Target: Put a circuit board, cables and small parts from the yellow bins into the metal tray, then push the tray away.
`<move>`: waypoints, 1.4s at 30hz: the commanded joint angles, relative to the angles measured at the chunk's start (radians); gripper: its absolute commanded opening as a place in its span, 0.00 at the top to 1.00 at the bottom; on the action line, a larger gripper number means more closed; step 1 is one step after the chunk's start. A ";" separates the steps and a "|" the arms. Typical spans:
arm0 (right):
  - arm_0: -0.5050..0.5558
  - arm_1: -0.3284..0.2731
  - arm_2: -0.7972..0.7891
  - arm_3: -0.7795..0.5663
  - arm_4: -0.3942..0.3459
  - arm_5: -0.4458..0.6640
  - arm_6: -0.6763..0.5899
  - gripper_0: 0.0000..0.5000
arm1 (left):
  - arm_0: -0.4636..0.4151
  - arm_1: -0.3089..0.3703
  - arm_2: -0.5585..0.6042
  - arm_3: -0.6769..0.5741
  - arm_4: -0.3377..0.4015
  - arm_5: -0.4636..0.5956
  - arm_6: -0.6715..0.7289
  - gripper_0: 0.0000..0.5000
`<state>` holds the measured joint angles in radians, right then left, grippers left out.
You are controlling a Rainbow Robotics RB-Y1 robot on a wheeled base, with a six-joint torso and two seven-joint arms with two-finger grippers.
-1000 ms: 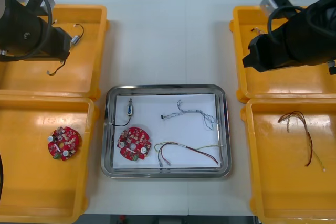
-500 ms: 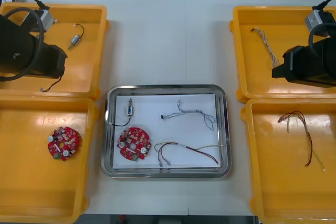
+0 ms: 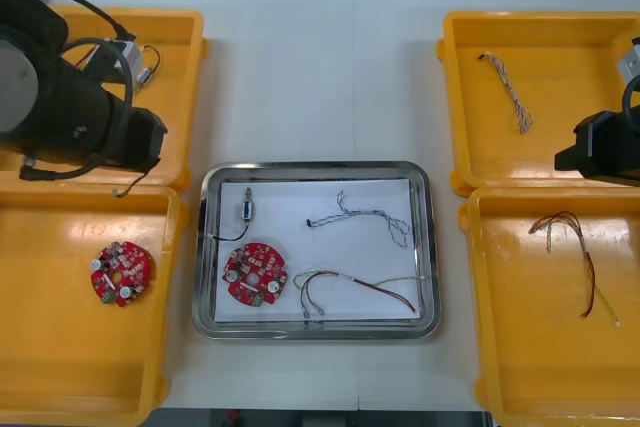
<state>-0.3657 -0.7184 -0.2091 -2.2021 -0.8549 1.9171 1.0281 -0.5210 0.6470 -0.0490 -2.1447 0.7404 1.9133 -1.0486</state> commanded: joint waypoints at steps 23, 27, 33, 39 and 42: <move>0.200 -0.161 -0.089 0.028 -0.036 -0.020 0.041 0.00 | -0.134 0.000 -0.420 0.026 -0.049 -0.200 0.387 1.00; 0.202 -0.164 -0.092 0.051 -0.036 -0.033 0.053 0.00 | -0.166 -0.023 -0.473 0.080 -0.087 -0.223 0.391 1.00; 0.203 -0.164 -0.092 0.062 -0.024 -0.059 0.075 0.00 | -0.200 -0.056 -0.535 0.158 -0.113 -0.270 0.395 1.00; 0.203 -0.164 -0.090 0.062 -0.024 -0.079 0.087 0.00 | -0.215 -0.073 -0.583 0.201 -0.115 -0.321 0.401 1.00; 0.203 -0.164 -0.087 0.062 -0.023 -0.090 0.092 0.00 | -0.221 -0.076 -0.603 0.207 -0.118 -0.321 0.406 1.00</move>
<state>-0.1764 -0.8404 -0.2677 -2.1356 -0.8816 1.8428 1.1011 -0.6945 0.5956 -0.6231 -1.9343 0.6364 1.6043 -0.7287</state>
